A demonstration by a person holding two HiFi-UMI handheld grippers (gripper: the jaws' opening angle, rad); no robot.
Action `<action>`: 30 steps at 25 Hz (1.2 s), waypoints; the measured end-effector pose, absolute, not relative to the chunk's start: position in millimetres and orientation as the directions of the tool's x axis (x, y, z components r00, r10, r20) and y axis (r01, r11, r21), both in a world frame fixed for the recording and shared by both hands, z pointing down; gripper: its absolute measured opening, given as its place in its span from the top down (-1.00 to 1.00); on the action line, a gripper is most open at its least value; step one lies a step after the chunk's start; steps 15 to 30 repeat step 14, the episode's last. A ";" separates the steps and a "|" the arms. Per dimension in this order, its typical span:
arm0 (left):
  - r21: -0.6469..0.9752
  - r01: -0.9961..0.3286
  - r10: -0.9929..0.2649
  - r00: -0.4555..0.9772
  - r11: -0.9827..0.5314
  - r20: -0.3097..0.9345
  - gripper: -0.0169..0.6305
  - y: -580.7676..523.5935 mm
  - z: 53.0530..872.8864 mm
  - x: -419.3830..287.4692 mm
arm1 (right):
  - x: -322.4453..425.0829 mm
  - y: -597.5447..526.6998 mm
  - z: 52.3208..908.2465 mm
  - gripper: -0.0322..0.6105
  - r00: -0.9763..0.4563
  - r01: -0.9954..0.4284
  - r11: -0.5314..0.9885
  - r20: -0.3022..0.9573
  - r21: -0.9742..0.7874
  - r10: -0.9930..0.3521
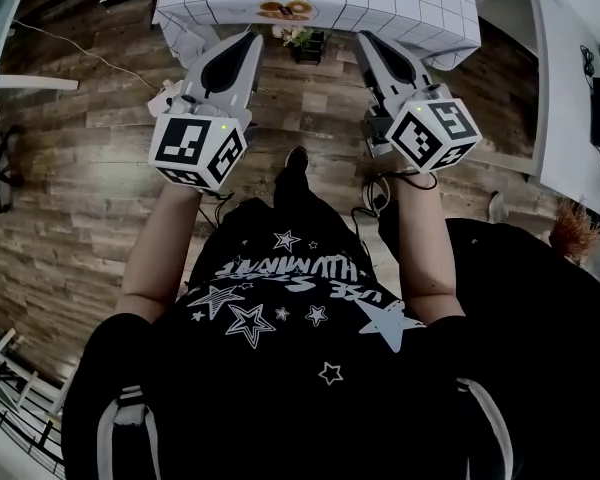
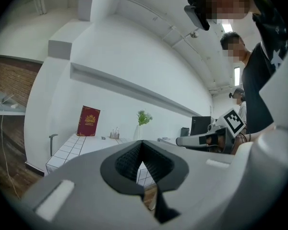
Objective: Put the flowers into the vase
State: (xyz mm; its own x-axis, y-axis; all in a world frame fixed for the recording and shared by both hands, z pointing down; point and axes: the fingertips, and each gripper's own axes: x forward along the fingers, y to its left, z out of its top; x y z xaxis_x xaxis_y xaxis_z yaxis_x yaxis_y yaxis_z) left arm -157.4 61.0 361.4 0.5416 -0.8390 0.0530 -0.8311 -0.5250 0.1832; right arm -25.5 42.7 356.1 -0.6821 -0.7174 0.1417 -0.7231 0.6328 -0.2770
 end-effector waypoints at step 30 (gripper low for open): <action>0.143 -0.821 -0.829 0.559 -0.553 0.003 0.92 152.6 304.1 -212.5 | -85.2 131.1 293.5 0.86 -0.663 -0.743 0.633 0.111 -0.215 -0.740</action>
